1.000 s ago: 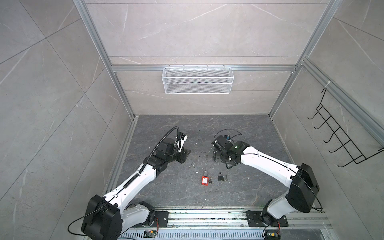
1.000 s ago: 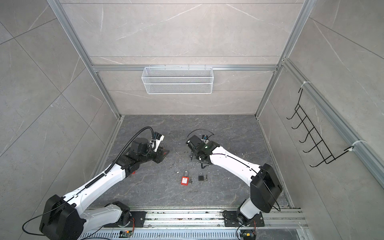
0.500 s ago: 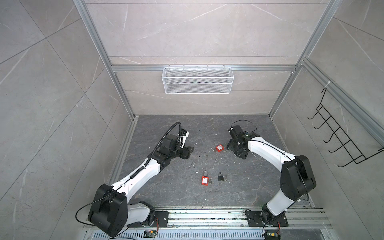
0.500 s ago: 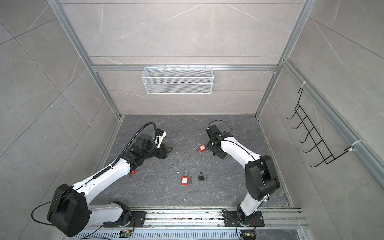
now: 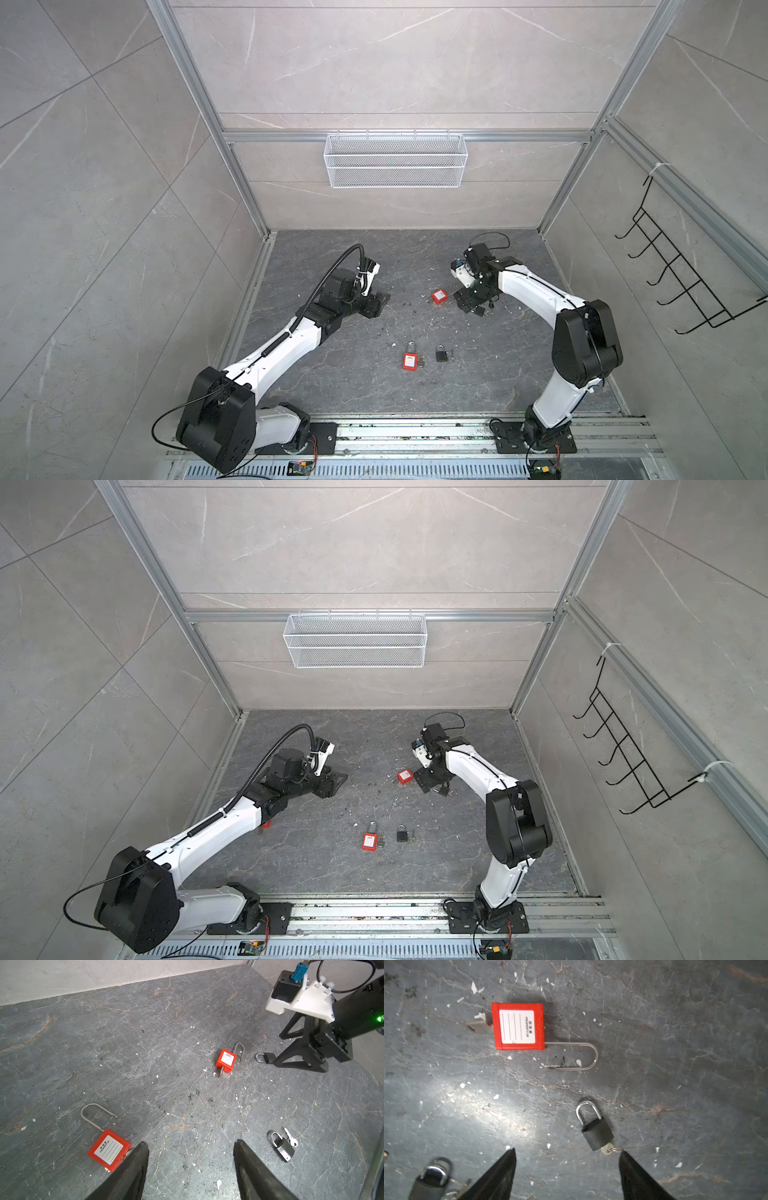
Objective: Lock with the key
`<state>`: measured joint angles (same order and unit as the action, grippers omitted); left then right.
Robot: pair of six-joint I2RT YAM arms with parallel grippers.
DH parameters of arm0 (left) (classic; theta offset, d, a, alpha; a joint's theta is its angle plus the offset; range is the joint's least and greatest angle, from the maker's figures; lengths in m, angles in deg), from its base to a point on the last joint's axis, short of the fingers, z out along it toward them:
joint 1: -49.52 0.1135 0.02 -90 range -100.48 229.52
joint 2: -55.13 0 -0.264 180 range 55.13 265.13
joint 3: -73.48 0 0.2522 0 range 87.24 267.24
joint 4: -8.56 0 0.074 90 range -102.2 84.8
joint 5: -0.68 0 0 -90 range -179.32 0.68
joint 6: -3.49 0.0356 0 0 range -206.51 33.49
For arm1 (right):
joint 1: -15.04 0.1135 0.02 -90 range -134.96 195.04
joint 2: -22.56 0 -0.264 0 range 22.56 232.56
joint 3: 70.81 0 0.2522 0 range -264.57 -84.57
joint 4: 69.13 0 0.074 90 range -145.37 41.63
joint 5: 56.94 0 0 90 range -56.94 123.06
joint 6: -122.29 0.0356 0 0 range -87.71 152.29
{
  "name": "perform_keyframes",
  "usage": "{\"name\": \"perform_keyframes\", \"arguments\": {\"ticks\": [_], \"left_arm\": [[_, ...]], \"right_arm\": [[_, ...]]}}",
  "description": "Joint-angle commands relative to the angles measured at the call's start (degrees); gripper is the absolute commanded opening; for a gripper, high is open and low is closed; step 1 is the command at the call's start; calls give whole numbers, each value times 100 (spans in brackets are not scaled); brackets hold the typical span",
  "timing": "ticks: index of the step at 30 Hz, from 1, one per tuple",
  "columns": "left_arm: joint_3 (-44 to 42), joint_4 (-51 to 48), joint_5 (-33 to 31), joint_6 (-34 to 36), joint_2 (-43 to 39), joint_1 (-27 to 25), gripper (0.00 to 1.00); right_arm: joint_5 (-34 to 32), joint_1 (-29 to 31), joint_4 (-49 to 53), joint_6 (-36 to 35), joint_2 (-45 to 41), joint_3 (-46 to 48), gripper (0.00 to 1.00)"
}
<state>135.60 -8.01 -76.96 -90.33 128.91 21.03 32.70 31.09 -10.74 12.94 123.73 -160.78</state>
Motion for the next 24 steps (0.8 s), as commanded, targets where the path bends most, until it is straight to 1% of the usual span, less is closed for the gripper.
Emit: {"name": "perform_keyframes", "arguments": {"ticks": [1,6,11,19,24], "left_arm": [[95,183,160,187,-12,19,67],[159,-26,156,331,-47,20,67],[96,-77,149,381,-137,25,67],[86,-72,225,267,-144,20,67],[18,88,485,200,-215,19,67]], "right_arm": [[702,-315,282,-1307,96,-237,79],[1177,-674,659,-1453,680,-686,75],[1278,-808,774,-1595,1028,-778,73],[1240,-823,744,-1490,1177,-601,72],[1397,-824,741,-1273,1184,-494,68]]}}
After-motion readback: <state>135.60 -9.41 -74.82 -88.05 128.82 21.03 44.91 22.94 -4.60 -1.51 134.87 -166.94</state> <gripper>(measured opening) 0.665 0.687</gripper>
